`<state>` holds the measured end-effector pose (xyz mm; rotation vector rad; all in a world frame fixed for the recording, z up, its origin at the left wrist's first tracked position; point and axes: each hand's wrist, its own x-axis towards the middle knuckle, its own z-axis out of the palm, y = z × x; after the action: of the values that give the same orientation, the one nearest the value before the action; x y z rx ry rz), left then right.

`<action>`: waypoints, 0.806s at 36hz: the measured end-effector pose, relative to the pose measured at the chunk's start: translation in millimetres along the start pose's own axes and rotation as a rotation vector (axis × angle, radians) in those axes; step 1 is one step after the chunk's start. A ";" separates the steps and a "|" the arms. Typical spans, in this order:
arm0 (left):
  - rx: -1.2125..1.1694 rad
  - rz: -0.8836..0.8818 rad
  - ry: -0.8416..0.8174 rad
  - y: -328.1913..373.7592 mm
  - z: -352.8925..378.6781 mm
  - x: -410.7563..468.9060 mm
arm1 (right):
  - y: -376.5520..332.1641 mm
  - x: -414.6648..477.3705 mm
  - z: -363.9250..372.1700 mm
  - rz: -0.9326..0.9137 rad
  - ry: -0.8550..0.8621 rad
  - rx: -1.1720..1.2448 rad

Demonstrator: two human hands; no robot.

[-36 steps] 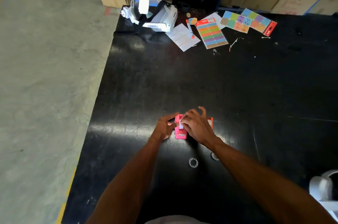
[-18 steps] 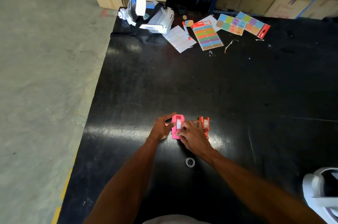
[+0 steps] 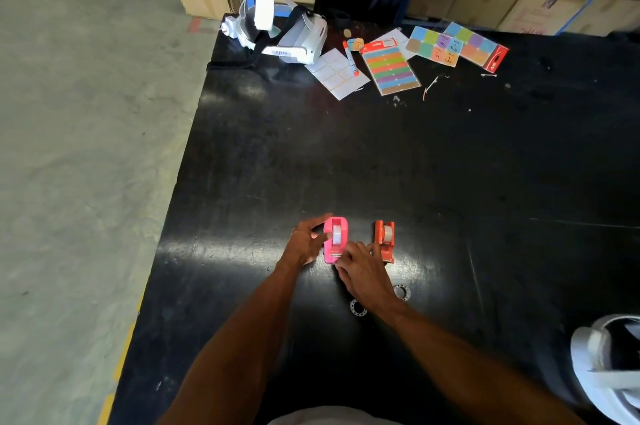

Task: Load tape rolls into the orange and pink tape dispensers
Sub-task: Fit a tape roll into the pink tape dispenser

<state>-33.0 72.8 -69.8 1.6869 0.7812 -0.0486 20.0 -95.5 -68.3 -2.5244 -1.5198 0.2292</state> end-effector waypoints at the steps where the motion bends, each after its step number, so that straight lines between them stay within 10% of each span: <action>1: -0.002 -0.001 0.002 0.8 0.1 -0.6 | -1.9 1.1 1.4 0.015 -0.009 -0.012; 18: 0.241 -0.024 -0.060 15.4 6.2 -27.1 | -15.9 -18.5 5.1 0.126 -0.155 -0.059; 29: 0.293 0.102 0.210 -15.3 20.7 -72.3 | -2.9 -79.0 -34.2 0.124 -0.050 0.043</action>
<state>-89.0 21.7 -57.4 2.0313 0.8746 0.0902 -11.4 -166.8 -31.6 -2.5996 -1.3614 0.3411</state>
